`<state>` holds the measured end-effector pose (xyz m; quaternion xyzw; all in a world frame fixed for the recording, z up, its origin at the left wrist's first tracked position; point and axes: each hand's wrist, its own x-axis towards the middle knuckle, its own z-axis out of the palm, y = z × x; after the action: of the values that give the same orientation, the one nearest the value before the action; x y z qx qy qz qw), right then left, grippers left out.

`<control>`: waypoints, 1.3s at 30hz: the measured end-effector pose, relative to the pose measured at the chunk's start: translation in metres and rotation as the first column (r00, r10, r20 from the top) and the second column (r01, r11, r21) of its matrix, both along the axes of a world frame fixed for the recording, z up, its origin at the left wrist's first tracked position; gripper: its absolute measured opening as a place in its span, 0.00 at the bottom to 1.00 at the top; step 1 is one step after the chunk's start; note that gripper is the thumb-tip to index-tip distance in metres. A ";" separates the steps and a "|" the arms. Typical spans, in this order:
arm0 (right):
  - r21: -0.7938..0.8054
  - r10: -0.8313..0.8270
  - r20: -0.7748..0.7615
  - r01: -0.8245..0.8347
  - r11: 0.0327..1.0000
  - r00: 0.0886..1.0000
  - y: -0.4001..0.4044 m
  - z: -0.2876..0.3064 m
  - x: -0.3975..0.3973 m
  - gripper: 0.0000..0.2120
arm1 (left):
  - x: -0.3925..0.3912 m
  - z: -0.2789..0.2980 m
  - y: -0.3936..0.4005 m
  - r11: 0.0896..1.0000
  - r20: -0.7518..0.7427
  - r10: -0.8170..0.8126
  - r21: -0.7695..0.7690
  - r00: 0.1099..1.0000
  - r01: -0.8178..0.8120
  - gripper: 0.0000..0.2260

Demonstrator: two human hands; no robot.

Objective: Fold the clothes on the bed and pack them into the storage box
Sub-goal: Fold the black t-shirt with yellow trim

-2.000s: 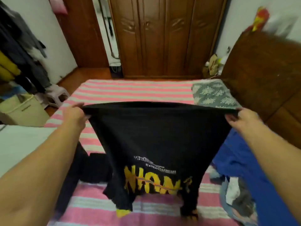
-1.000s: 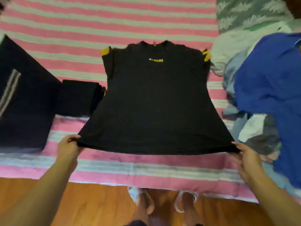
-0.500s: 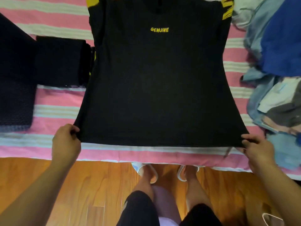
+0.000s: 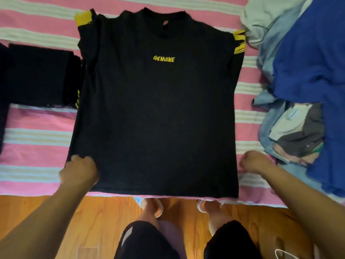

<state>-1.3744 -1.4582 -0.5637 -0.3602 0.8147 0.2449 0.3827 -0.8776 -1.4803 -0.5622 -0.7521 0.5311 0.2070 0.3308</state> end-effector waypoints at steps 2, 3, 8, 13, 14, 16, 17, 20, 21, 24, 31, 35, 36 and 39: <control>-0.159 0.055 -0.033 -0.059 0.985 0.998 -0.069 0.011 -0.031 0.12 | -0.061 0.006 -0.039 0.993 -0.253 -0.025 -0.116 0.967 -0.005 0.10; -0.246 0.069 -0.043 -0.077 0.966 0.997 -0.106 0.016 -0.048 0.12 | -0.099 0.006 -0.059 0.986 -0.382 -0.049 -0.164 0.923 -0.015 0.08; -0.530 0.139 0.016 -0.110 0.841 0.990 -0.273 0.008 -0.097 0.09 | -0.263 -0.028 -0.134 0.953 -0.673 -0.157 -0.296 0.723 -0.069 0.20; -0.583 0.050 0.061 -0.005 0.813 0.997 -0.374 -0.056 -0.108 0.17 | -0.322 -0.100 -0.183 0.958 -0.460 -0.256 -0.238 0.851 0.159 0.32; -0.594 0.034 0.080 0.020 0.804 0.996 -0.385 -0.070 -0.108 0.21 | -0.326 -0.111 -0.184 0.970 -0.439 -0.233 -0.171 0.868 0.173 0.32; -0.623 0.030 0.124 0.054 0.780 0.992 -0.402 -0.098 -0.107 0.22 | -0.331 -0.125 -0.186 0.978 -0.411 -0.209 -0.087 0.887 0.190 0.32; -0.633 0.031 0.171 0.086 0.770 0.985 -0.405 -0.106 -0.104 0.19 | -0.332 -0.126 -0.187 0.979 -0.401 -0.203 -0.066 0.893 0.193 0.32; -0.696 0.020 0.267 0.179 0.695 0.964 -0.393 -0.097 -0.090 0.10 | -0.333 -0.116 -0.194 0.982 -0.400 -0.172 0.004 0.900 0.189 0.33; -0.749 -0.031 0.294 0.250 0.613 0.955 -0.385 -0.084 -0.091 0.11 | -0.334 -0.112 -0.197 0.983 -0.408 -0.160 0.021 0.899 0.184 0.34; -0.861 -0.208 0.345 0.396 0.318 0.915 -0.351 -0.033 -0.107 0.09 | -0.336 -0.103 -0.202 0.984 -0.423 -0.132 0.051 0.896 0.169 0.36; -0.560 -0.372 0.706 0.797 0.227 0.602 -0.304 -0.011 -0.123 0.07 | -0.331 -0.073 -0.215 1.000 -0.585 -0.001 -0.014 0.811 -0.009 0.35; -0.723 -0.195 0.566 0.596 0.351 0.801 -0.312 0.010 -0.096 0.07 | -0.328 -0.038 -0.213 0.676 -0.929 0.340 0.133 0.147 -0.725 0.15; -0.782 -0.104 0.475 0.474 0.405 0.874 -0.313 0.018 -0.078 0.12 | -0.325 -0.031 -0.211 0.538 -0.925 0.365 0.300 -0.103 -0.788 0.13; -0.864 0.439 0.291 0.036 0.502 0.850 -0.302 0.033 -0.011 0.29 | -0.311 -0.028 -0.207 0.237 -0.752 0.314 0.653 -0.579 -0.719 0.16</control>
<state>-1.3851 -1.7599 -0.5309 -0.6434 0.6583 -0.2325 0.3141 -1.1889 -1.6869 -0.5906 -0.5577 0.0289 0.6996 -0.4457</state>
